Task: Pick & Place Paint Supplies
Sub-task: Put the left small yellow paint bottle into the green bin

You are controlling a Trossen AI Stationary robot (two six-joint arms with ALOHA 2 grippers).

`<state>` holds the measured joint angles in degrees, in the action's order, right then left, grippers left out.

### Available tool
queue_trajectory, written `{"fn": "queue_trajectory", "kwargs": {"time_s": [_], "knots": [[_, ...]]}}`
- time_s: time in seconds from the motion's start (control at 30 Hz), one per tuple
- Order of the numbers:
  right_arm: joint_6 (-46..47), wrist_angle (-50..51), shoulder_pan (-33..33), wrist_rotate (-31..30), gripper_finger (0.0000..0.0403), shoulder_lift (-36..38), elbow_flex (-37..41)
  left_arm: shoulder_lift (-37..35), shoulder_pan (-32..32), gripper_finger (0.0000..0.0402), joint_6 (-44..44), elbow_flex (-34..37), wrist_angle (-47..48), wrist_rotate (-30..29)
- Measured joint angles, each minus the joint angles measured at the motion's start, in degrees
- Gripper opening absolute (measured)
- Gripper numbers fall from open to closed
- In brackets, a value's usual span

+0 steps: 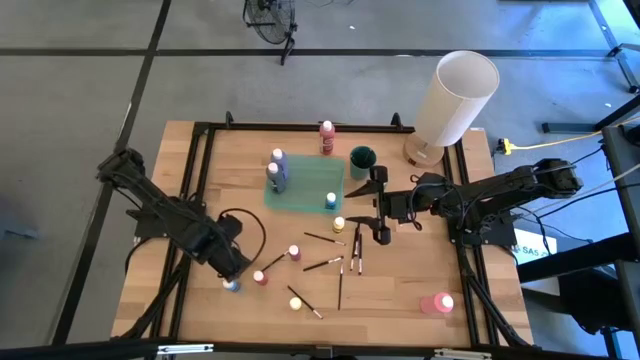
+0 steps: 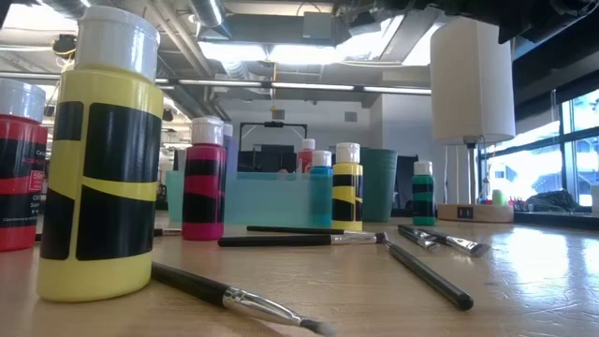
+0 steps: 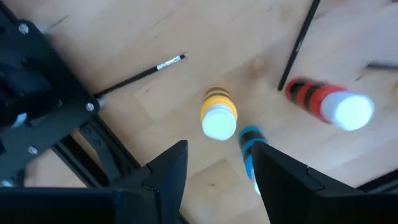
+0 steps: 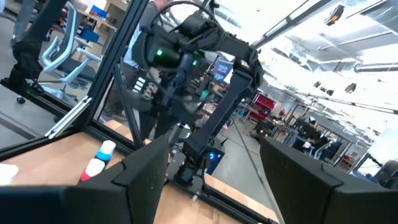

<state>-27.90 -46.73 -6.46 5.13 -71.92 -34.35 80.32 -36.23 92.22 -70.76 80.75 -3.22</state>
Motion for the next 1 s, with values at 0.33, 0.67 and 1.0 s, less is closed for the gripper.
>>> {"fn": "queue_trajectory", "kwargs": {"time_s": [0.33,0.67,1.0], "knots": [[0.00,-0.34,0.00,-0.01,0.0257,0.00,0.00,3.94,0.00,0.0173,-3.47,0.00,-0.20,1.87],[0.44,0.28,-0.01,-0.01,0.0257,0.00,0.00,4.05,-0.04,0.0173,-2.40,0.00,-2.32,2.84],[0.59,0.82,-0.02,-0.01,0.0257,0.00,0.00,4.05,-0.02,0.0173,-1.51,0.00,-2.53,-0.78]]}}
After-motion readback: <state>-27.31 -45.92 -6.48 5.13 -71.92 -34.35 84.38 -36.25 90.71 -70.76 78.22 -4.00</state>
